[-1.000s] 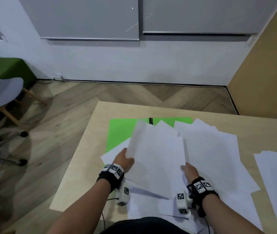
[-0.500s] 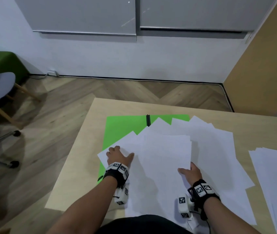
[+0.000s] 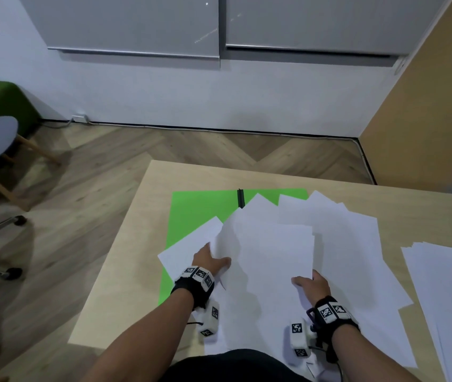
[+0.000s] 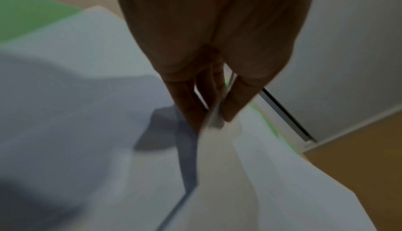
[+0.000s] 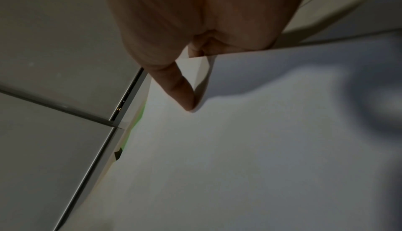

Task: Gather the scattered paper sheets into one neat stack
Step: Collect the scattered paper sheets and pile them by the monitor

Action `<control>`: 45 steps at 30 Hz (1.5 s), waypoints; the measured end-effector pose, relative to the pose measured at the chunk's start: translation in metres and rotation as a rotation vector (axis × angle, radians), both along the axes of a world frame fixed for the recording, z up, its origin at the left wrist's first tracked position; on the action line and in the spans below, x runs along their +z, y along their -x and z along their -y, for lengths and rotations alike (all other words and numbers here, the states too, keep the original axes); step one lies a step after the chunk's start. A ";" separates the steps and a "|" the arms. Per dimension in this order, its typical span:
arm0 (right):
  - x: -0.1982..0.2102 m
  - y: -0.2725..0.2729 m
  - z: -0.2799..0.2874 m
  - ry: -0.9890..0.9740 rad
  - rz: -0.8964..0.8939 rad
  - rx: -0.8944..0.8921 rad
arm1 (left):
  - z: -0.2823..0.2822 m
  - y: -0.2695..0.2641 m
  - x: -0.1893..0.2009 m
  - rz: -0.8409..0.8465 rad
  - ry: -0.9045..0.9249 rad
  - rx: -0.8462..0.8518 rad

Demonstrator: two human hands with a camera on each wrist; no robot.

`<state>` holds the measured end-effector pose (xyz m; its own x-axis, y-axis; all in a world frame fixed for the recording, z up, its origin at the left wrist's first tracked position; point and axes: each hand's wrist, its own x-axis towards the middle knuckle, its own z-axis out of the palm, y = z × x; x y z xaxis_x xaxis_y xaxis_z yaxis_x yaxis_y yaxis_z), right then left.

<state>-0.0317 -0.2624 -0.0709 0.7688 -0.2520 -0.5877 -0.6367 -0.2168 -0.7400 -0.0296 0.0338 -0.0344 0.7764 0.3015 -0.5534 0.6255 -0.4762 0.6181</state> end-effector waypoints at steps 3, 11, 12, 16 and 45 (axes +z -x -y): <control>-0.002 -0.001 0.001 -0.014 -0.004 -0.030 | 0.004 0.004 0.000 -0.013 0.058 0.098; 0.013 -0.003 0.002 -0.011 0.014 -0.044 | -0.025 -0.003 0.010 0.210 0.106 0.319; 0.013 -0.003 0.004 -0.009 0.012 -0.045 | -0.029 -0.006 0.014 0.261 0.123 0.390; 0.012 -0.002 0.007 -0.003 -0.011 -0.018 | -0.059 -0.021 0.028 0.444 0.179 0.642; 0.042 -0.007 -0.001 -0.185 -0.247 -0.077 | -0.012 -0.040 0.074 0.188 0.612 0.169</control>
